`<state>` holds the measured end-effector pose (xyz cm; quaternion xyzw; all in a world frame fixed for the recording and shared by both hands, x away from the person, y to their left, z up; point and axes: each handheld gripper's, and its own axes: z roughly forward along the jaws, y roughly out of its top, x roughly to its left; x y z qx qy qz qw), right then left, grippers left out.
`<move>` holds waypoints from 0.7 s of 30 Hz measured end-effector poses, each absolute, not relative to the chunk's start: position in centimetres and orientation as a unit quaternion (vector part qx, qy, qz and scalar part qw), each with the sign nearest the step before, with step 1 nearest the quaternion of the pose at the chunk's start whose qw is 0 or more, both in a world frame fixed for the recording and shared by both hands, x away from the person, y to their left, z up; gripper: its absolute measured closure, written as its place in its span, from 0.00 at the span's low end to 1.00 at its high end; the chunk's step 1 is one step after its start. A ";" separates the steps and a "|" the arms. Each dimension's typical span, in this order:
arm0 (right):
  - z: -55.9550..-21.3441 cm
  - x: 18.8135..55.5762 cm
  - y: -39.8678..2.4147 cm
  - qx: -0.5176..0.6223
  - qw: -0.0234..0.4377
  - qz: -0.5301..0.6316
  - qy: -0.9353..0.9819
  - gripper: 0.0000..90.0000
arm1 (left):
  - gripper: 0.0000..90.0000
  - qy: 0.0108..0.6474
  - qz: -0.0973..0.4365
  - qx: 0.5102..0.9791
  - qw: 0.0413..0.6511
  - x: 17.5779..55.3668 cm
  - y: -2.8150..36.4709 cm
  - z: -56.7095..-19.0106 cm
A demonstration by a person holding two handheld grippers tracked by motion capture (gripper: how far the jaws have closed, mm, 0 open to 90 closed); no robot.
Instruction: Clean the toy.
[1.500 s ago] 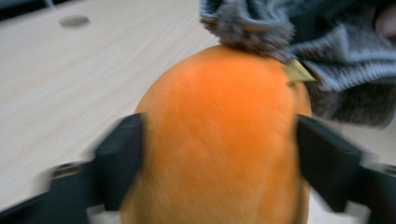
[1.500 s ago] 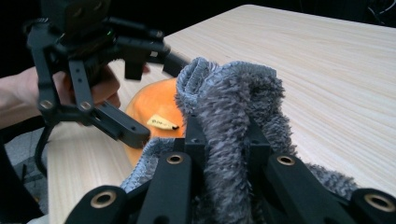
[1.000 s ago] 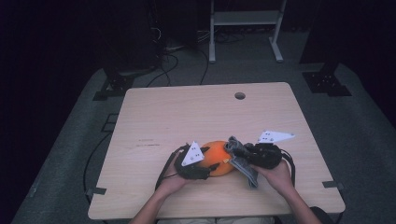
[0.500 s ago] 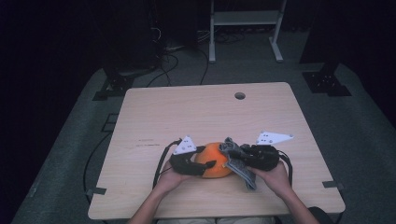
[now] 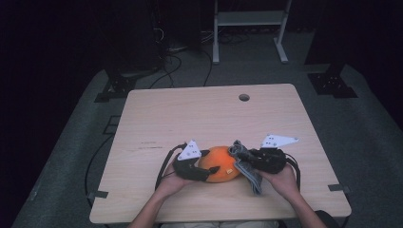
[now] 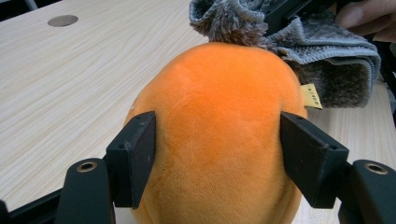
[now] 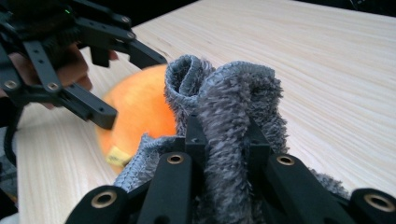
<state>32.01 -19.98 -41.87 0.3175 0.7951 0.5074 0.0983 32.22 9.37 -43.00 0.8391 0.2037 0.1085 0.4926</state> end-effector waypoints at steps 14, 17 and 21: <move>-41.7 32.0 -19.8 0.311 0.084 0.518 0.793 0.85 | 0.13 0.241 0.071 0.833 0.494 33.0 9.4 -42.8; -41.7 31.7 -19.6 0.307 0.076 0.520 0.794 0.85 | 0.19 0.235 0.064 0.838 0.488 32.9 9.2 -43.3; -40.9 31.2 -18.5 0.275 0.075 0.540 0.792 0.85 | 0.34 0.183 0.112 0.854 0.475 31.9 8.4 -42.9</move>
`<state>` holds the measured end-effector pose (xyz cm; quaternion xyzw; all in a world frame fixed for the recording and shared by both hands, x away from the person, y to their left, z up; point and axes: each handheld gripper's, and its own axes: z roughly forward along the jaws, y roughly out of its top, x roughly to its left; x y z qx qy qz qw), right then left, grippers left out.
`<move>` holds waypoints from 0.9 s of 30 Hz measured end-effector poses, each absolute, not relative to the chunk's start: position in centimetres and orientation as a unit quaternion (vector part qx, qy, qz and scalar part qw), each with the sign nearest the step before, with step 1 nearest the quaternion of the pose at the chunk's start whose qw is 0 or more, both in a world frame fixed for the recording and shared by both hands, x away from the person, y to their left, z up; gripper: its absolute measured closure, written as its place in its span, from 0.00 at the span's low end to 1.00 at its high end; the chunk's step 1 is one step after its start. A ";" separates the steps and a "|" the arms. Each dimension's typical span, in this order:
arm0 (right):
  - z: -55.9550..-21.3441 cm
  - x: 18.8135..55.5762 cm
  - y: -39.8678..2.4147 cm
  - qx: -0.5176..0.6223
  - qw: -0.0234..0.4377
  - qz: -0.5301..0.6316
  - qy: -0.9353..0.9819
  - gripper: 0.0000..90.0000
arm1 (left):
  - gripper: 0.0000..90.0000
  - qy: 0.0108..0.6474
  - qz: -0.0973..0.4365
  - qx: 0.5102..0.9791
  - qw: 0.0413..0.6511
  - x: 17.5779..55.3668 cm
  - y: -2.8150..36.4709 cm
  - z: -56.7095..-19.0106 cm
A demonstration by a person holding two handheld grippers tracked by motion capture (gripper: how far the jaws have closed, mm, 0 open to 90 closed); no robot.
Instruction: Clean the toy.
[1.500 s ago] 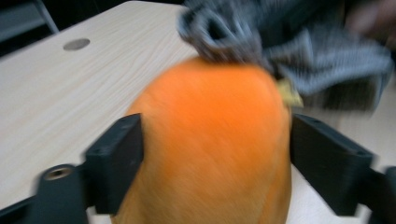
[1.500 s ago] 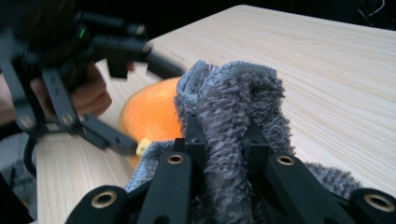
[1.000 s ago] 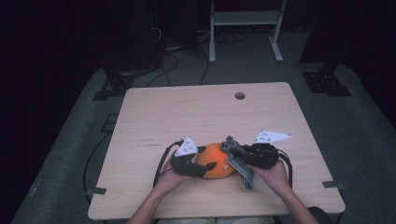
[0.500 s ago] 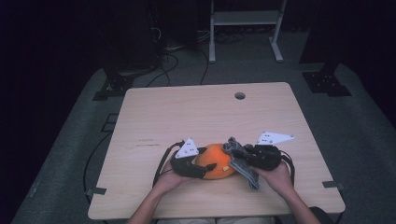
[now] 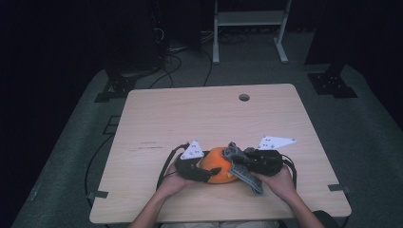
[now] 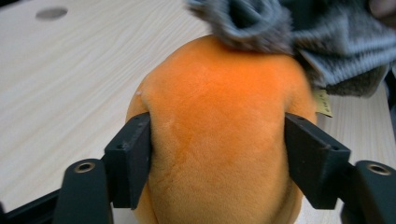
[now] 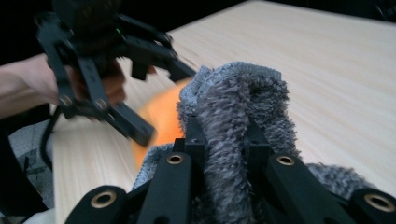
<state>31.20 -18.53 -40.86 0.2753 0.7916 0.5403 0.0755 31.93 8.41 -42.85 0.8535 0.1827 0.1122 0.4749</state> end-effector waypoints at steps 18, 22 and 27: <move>-40.5 30.9 -17.5 0.259 0.099 0.542 0.794 0.85 | 0.37 0.155 0.163 0.860 0.458 31.6 8.1 -41.9; -41.3 31.4 -17.8 0.272 0.102 0.524 0.801 0.85 | 0.18 0.208 0.117 0.847 0.476 32.5 8.7 -42.6; -41.2 31.2 -18.0 0.276 0.107 0.520 0.801 0.85 | 0.18 0.252 0.068 0.835 0.485 33.1 9.5 -43.4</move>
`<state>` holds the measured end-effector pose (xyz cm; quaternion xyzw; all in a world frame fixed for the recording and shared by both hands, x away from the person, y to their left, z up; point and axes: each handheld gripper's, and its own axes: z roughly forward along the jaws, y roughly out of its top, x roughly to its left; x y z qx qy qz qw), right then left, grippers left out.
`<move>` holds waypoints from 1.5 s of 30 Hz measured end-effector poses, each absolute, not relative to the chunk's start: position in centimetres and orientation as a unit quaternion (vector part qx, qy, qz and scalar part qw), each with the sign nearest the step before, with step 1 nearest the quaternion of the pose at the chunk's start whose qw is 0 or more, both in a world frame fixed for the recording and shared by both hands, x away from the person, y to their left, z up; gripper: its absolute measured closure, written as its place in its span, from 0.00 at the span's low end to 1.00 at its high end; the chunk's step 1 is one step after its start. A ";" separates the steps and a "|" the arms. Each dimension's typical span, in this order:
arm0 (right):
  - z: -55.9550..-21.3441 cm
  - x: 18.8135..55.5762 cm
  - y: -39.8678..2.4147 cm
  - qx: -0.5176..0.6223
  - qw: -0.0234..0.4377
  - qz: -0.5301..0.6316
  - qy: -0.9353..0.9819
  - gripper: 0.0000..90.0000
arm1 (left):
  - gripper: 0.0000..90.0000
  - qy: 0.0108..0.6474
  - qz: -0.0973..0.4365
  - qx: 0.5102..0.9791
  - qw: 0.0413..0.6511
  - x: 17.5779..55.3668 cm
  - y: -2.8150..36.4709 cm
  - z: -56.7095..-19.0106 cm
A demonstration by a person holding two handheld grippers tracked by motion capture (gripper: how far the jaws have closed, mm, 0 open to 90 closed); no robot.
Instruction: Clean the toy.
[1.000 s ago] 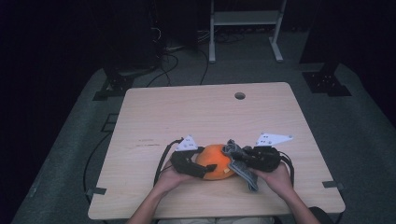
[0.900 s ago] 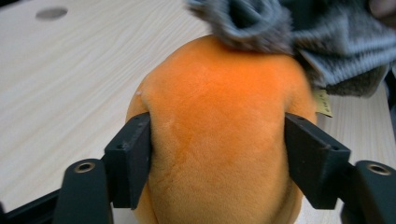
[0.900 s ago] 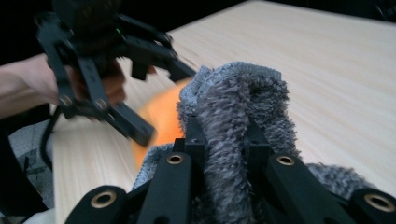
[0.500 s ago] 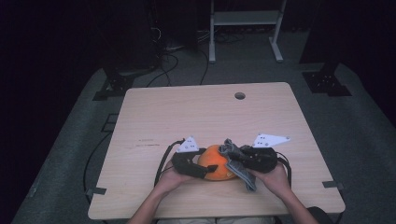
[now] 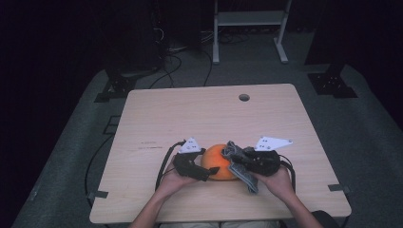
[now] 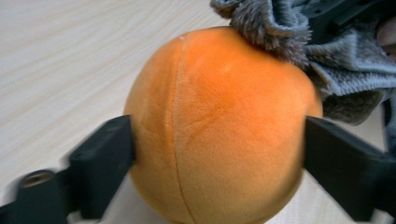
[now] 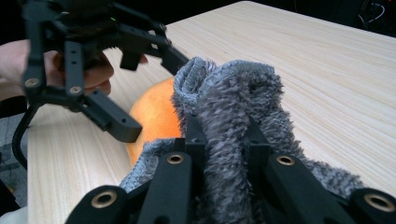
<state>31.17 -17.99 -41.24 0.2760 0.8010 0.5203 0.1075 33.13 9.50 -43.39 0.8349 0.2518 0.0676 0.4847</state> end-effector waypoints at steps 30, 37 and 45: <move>-40.1 30.3 -16.5 0.232 0.150 0.535 0.798 0.85 | 0.30 0.197 0.181 0.833 0.485 31.2 7.0 -42.7; -40.3 31.1 -17.0 0.257 0.148 0.527 0.796 0.85 | 0.15 0.255 0.126 0.821 0.495 32.4 7.7 -43.2; -40.0 30.4 -15.9 0.235 0.157 0.525 0.803 0.85 | 0.39 0.201 0.182 0.836 0.477 31.4 7.3 -43.4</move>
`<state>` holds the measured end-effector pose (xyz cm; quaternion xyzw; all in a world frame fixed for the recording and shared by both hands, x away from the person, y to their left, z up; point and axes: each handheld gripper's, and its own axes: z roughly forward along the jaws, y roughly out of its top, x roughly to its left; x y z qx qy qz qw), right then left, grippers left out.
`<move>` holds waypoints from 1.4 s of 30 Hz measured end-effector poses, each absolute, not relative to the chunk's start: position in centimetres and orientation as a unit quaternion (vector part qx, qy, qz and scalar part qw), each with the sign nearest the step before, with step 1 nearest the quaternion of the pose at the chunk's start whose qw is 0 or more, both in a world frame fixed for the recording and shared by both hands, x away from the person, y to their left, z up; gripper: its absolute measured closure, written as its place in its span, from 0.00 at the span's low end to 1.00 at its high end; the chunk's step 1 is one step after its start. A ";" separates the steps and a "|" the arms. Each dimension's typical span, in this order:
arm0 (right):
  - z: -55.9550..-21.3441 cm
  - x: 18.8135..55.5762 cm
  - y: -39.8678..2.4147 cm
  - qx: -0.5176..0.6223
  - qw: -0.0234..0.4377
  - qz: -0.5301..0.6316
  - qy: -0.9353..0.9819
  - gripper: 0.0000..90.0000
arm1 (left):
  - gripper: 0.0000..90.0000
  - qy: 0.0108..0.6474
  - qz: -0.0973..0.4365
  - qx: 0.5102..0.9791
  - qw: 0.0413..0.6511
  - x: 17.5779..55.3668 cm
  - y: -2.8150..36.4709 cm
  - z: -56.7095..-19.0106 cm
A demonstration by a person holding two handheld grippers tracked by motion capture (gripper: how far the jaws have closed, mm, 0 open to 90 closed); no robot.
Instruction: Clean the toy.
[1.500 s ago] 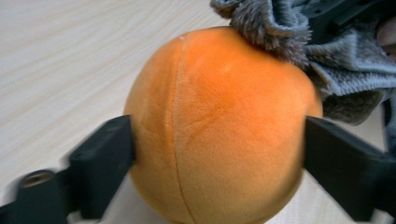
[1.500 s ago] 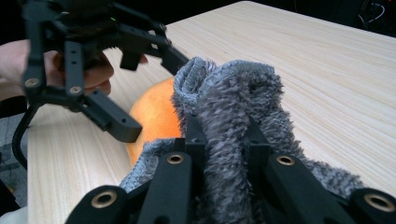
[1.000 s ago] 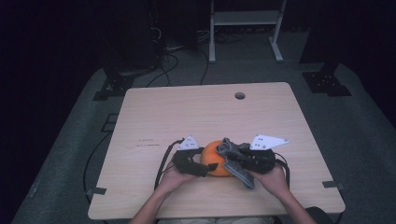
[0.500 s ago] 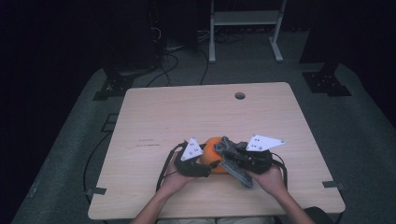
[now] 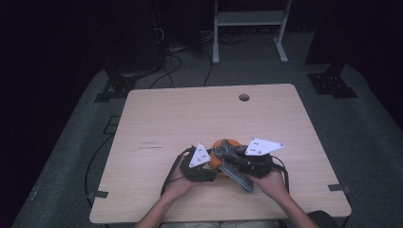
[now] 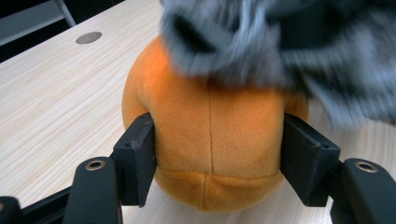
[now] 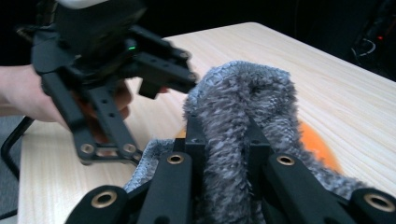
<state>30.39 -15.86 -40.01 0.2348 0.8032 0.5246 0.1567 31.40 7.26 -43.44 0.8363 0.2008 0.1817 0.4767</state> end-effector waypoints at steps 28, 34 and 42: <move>-41.0 32.1 -18.5 0.323 0.150 0.517 0.778 0.85 | 0.15 0.251 0.108 0.831 0.485 32.9 8.3 -42.8; -41.3 31.7 -17.5 0.298 0.158 0.505 0.794 0.85 | 0.29 0.252 0.125 0.835 0.473 32.8 8.6 -43.4; -41.4 31.7 -18.6 0.316 0.143 0.518 0.782 0.85 | 0.22 0.243 0.105 0.841 0.471 32.9 9.3 -43.5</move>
